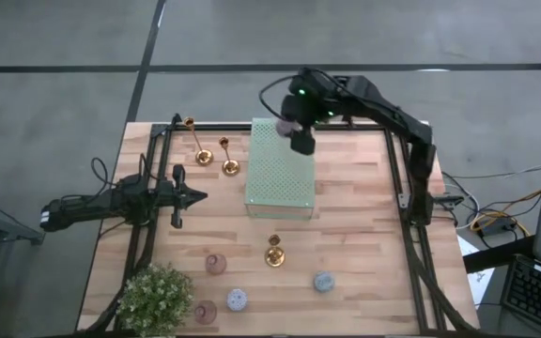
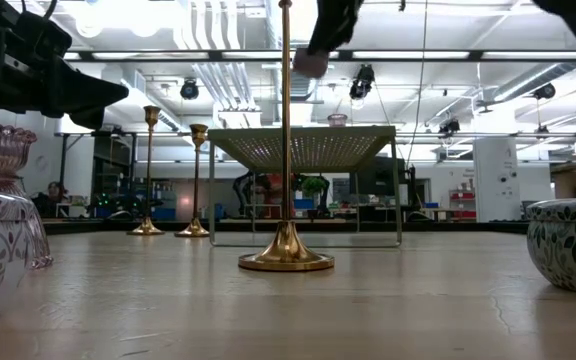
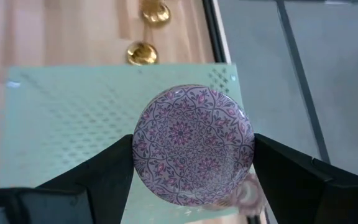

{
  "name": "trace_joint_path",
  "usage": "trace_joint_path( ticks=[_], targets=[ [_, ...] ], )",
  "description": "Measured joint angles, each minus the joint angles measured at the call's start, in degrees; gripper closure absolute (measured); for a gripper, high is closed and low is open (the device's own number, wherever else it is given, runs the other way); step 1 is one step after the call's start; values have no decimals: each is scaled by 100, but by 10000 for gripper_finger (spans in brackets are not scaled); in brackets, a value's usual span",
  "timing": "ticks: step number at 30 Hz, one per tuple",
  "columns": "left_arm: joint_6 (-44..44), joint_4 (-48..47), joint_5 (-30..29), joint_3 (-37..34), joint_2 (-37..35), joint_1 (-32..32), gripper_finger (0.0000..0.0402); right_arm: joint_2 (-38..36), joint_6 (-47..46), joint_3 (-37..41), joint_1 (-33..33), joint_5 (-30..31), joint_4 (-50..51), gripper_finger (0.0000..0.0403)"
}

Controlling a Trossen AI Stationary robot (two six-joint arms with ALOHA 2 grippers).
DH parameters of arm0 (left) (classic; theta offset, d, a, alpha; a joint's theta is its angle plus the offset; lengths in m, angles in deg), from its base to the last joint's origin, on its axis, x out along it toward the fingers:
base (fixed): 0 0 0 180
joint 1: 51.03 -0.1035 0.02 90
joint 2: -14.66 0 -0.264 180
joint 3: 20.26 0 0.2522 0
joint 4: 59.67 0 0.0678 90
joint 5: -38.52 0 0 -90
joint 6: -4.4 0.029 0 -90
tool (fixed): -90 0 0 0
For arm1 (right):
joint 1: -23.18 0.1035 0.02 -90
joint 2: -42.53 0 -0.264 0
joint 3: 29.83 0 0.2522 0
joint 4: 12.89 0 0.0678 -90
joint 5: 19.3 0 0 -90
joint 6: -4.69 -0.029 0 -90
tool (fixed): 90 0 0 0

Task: Pick & Place candle stick holders
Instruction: Put the patterned pink scented candle on the shelf

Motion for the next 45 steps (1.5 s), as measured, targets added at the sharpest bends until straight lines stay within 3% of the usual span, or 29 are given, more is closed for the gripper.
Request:
trace_joint_path(
  ticks=[15,45],
  targets=[
    [-1,-1,0,0,0,1,383,1135,606,32,-287,18,-166,112],
    [0,-2,-2,0,0,0,383,1571,703,106,-431,331,-418,96]
  ],
)
